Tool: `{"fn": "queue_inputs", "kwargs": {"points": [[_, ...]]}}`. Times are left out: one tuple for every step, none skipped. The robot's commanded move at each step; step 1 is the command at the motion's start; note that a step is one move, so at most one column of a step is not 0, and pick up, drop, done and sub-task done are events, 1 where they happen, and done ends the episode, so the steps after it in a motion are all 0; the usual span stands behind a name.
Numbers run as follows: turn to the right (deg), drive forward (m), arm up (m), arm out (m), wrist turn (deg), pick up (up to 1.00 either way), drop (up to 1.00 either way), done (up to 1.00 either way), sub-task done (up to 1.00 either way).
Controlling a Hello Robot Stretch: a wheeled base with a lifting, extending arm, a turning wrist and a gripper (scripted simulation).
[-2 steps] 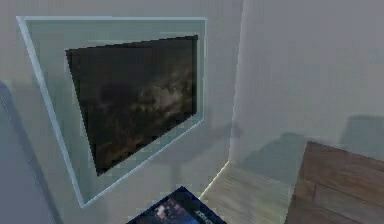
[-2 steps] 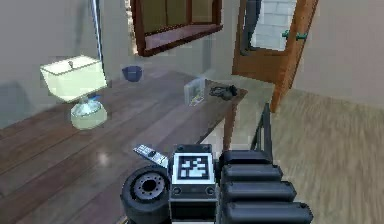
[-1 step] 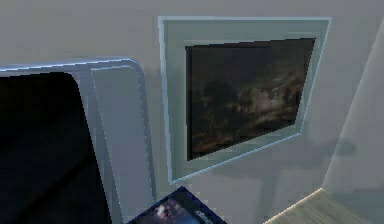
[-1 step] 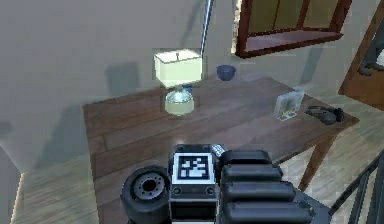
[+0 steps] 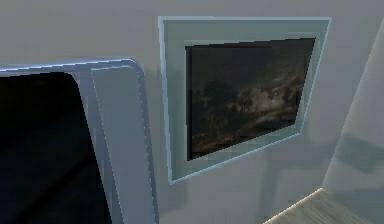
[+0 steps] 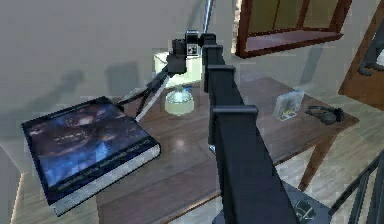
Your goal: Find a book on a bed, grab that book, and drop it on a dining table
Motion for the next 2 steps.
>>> {"fn": "queue_inputs", "kwargs": {"points": [[0.0,0.0,0.0,0.0,45.0,0.0,0.0,0.0,0.0],[0.0,0.0,0.0,0.0,45.0,0.0,0.0,0.0,0.0]]}}
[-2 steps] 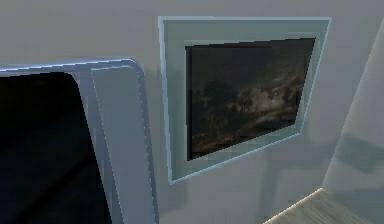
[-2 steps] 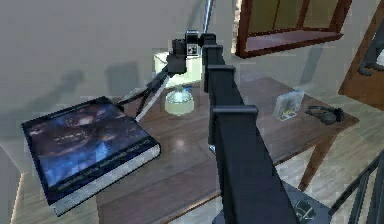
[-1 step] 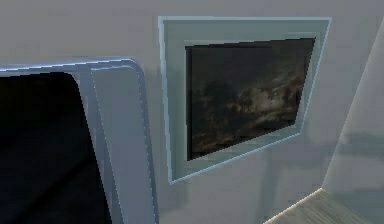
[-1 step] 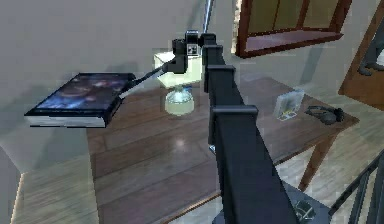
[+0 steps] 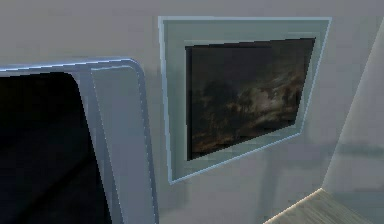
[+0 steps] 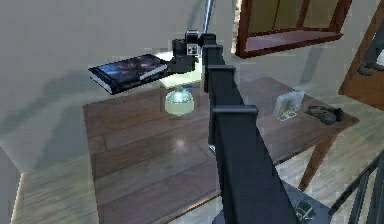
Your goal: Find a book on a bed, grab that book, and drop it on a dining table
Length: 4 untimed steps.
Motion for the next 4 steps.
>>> {"fn": "queue_inputs", "kwargs": {"points": [[0.0,0.0,0.0,0.0,45.0,0.0,0.0,0.0,0.0],[0.0,0.0,0.0,0.0,36.0,0.0,0.0,0.0,0.0],[0.0,0.0,-0.02,0.0,0.0,0.0,0.0,0.0,0.0],[0.0,0.0,-0.32,0.0,0.0,0.0,0.0,0.0,0.0]]}}
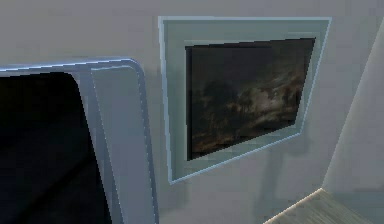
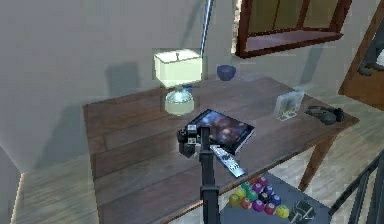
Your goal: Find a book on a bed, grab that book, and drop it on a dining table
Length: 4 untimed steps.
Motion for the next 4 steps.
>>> {"fn": "queue_inputs", "kwargs": {"points": [[0.0,0.0,0.0,0.0,0.0,0.0,1.0,0.0,0.0],[0.0,0.0,0.1,0.0,0.0,0.0,0.0,0.0,0.0],[0.0,0.0,0.0,-0.08,0.0,0.0,0.0,0.0,0.0],[0.0,0.0,0.0,0.0,0.0,0.0,0.0,1.0,0.0]]}}
